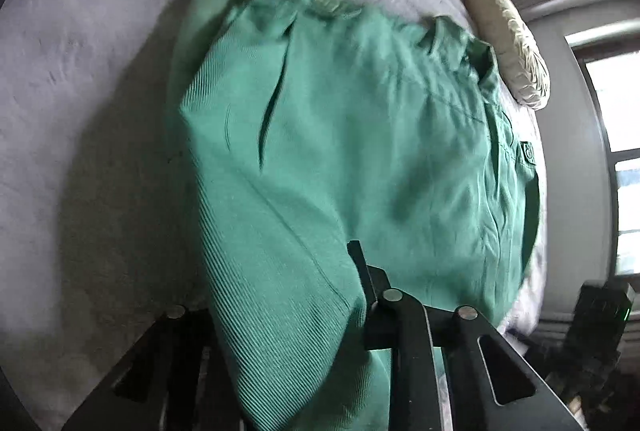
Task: Fold large clothes
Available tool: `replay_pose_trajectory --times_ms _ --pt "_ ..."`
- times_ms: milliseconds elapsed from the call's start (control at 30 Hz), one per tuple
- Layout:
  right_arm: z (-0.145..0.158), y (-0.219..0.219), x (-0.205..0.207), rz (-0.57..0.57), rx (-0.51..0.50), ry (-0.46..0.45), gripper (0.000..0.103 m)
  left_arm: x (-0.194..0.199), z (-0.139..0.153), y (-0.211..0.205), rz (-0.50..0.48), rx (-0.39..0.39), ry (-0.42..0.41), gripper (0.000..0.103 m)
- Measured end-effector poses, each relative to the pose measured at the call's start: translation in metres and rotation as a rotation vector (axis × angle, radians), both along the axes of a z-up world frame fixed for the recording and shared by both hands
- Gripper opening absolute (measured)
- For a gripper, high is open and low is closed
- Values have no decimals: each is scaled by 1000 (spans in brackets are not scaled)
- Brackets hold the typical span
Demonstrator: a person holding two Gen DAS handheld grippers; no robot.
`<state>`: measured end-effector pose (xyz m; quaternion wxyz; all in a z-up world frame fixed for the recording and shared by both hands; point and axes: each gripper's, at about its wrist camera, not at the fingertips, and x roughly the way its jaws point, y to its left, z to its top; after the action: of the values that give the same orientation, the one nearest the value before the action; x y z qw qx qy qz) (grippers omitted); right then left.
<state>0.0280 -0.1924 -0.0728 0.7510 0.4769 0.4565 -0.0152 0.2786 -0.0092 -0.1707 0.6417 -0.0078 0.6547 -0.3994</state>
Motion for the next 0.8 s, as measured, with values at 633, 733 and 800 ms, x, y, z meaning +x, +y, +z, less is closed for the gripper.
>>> replay_pose_trajectory --times_ms 633,733,800 --pt "-26 -111 -64 -123 18 -36 8 -153 162 -194 -353 -121 -455 23" --pt "-18 -143 -99 -200 9 -81 8 -190 152 -240 -443 -137 -429 23" --pt "-26 -164 -119 -256 26 -79 8 -222 132 -277 -517 -119 -429 23"
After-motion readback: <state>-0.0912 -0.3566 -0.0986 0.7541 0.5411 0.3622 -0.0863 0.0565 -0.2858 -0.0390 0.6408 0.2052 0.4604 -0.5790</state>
